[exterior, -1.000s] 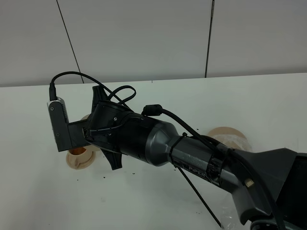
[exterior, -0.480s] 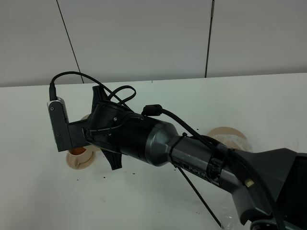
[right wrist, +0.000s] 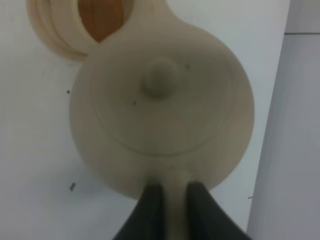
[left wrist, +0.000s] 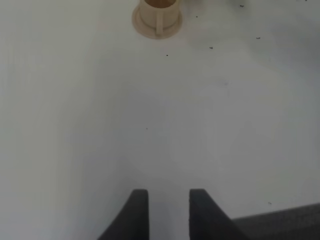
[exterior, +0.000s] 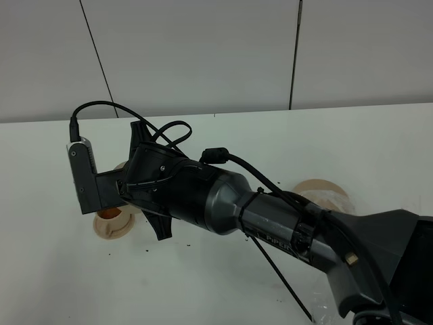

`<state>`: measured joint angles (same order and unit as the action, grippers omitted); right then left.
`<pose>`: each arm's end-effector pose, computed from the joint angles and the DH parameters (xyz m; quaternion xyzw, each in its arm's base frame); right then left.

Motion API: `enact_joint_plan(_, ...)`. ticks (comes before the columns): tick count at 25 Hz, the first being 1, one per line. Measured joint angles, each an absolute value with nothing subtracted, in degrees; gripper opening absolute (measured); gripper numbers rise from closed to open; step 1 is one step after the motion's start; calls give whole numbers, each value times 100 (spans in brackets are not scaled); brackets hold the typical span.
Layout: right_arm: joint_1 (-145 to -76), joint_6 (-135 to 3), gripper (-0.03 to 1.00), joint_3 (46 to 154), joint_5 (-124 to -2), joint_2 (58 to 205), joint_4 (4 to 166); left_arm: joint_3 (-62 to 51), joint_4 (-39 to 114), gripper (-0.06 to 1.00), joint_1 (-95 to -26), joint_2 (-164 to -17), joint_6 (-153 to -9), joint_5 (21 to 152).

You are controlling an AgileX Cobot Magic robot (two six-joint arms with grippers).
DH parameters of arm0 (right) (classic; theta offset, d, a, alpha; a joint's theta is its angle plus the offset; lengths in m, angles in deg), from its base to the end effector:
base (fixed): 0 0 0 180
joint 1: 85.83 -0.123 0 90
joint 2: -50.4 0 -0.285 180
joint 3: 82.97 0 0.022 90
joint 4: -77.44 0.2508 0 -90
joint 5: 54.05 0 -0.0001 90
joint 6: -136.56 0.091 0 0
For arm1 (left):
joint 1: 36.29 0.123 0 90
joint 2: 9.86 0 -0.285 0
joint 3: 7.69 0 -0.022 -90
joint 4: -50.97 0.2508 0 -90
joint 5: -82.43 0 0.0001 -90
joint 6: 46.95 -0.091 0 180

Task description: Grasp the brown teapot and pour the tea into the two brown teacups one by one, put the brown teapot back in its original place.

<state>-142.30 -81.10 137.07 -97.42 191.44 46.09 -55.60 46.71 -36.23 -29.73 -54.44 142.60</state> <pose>0.3181 0.4211 0.2109 -0.7598 0.5290 -0.1854 0.3293 0.0274 -0.0058 0.2792 0.0557 0.8963 -0.0081 0.4400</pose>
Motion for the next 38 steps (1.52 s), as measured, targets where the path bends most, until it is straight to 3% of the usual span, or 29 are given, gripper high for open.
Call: enact_joint_plan(38, -14275, -8080, 10, 13707, -9777, 19144, 4291, -5560, 4671, 27, -3623, -2973, -5444, 14260)
